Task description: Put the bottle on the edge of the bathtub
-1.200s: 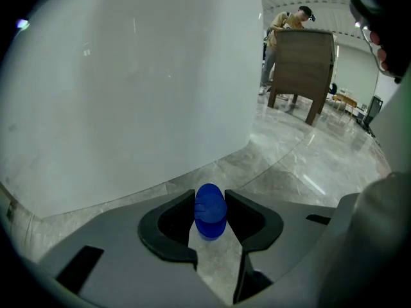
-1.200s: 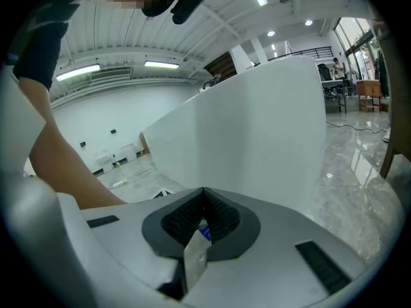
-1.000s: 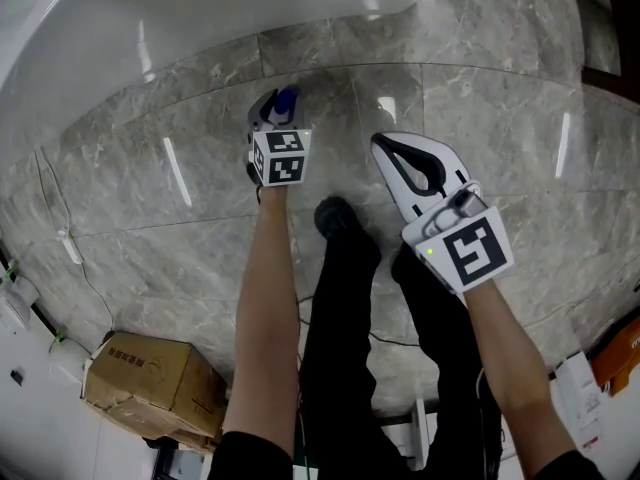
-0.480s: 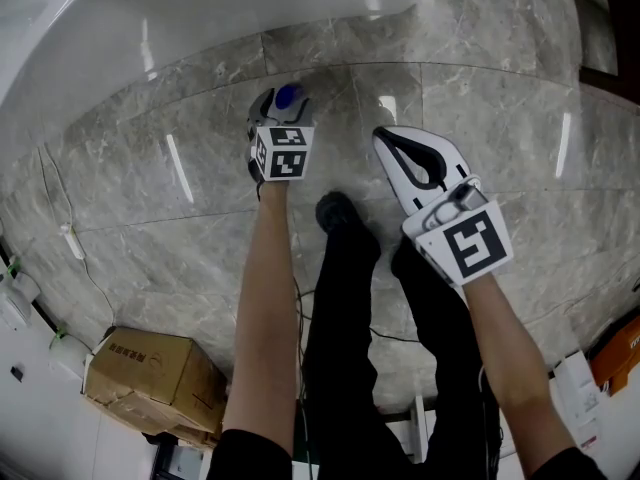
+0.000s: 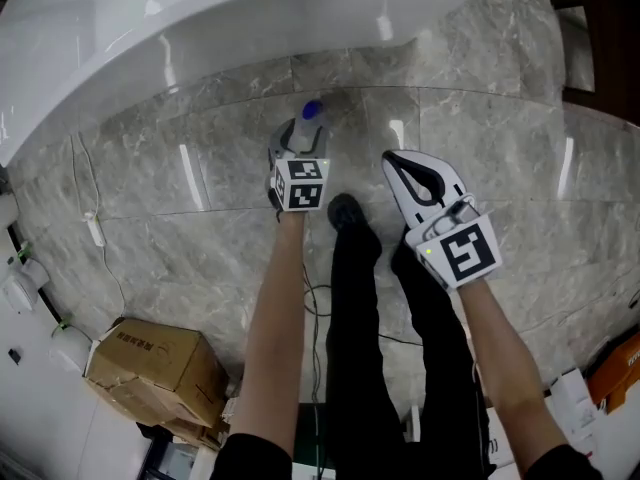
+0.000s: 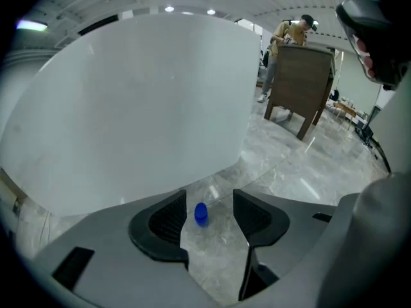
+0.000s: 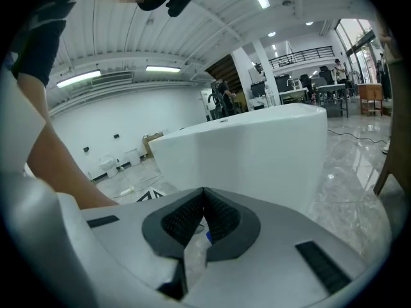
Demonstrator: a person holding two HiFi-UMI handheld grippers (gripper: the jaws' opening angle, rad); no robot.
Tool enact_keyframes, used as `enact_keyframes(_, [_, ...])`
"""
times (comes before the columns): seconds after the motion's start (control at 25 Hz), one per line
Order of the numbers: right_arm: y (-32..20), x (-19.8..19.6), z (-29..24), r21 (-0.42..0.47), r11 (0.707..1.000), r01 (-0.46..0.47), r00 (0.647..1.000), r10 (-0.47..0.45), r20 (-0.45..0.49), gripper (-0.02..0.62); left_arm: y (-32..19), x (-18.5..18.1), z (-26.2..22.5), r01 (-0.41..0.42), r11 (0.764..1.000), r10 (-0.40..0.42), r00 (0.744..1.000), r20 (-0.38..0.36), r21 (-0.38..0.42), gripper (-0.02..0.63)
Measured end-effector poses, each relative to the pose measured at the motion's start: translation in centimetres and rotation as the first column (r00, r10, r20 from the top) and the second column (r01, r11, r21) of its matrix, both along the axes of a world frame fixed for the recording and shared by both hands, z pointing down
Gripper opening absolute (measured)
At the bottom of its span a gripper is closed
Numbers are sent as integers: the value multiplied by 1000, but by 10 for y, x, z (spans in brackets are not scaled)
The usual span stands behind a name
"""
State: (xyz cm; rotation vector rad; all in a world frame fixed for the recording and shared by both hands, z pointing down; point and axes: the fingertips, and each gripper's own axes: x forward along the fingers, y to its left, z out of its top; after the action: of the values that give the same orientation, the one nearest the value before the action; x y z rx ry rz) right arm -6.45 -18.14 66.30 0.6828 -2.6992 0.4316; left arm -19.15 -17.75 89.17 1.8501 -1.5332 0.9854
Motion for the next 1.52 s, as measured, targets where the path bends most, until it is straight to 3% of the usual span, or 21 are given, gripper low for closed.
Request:
enact_keyframes(0.32, [40,31,-117,-7,1000,30,999,-31,-21,13,50,37,-158,11,999,-9,999,-34,41,170])
enact_keyframes(0.56, [50,58,-209,-69,997,-40,999,38,-32,13,85,44,-267,69,997,-69,997,-17,23,110])
enact_keyframes(0.84, [90,88,-313,-51,998,39,999,-39,14,12,120,90,-394,86,993,-86,996,-9,81,52])
enact_keyframes(1.0, [130,102,-362,-29,998,60,997,-59,56,13,167,124,-459,46,988,-48,999,10,149,29])
enact_keyframes(1.12, [148,110,-385,-15,997,82,994,-81,76,13,189,133,-504,59,976,-66,998,23,208,14])
enact_keyframes(1.32, [182,126,-413,17,992,128,990,-129,58,14,229,156,-580,119,941,-91,991,-101,315,12])
enact_keyframes(1.52, [208,136,-442,63,991,121,989,-126,79,14,258,179,-645,132,901,-48,977,-208,413,12])
